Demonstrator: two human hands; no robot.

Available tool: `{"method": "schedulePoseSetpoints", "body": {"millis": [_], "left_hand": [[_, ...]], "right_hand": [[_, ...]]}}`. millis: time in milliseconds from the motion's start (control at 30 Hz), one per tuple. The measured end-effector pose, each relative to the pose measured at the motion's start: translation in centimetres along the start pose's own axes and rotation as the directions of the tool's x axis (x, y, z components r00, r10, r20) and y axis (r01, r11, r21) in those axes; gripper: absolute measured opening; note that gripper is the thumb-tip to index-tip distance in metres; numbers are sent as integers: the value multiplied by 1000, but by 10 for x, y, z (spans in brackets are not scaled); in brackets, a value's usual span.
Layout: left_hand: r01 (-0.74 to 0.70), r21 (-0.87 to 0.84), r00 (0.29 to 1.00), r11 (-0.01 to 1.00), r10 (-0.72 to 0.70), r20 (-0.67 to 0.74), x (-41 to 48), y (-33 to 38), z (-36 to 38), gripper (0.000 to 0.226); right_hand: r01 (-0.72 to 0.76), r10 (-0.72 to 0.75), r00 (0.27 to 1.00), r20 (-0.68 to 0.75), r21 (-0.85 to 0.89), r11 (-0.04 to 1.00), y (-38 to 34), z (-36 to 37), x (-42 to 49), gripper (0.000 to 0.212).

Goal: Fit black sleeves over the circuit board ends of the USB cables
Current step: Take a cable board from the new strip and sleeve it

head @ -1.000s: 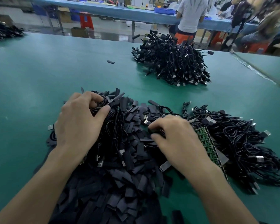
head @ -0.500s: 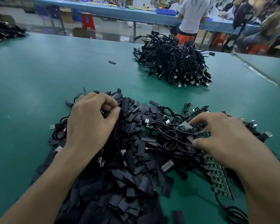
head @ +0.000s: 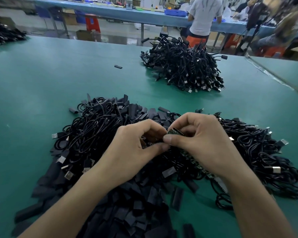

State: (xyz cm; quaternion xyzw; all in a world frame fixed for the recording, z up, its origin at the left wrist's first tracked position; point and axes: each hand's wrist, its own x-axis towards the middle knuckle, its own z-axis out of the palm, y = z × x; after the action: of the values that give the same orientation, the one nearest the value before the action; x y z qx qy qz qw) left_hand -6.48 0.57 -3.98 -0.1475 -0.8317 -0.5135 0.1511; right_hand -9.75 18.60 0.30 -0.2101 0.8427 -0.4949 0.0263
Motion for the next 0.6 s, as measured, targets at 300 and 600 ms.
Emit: {"method": "schedulePoseSetpoints", "body": {"millis": [300, 600], "left_hand": [[47, 72, 999, 996, -47, 2, 1, -3, -5, 21], [5, -100, 999, 995, -1, 41, 3, 7, -17, 15]], "right_hand": [[52, -41, 996, 80, -141, 989, 3, -12, -2, 11], [159, -139, 974, 180, -104, 982, -1, -8, -3, 10]]}}
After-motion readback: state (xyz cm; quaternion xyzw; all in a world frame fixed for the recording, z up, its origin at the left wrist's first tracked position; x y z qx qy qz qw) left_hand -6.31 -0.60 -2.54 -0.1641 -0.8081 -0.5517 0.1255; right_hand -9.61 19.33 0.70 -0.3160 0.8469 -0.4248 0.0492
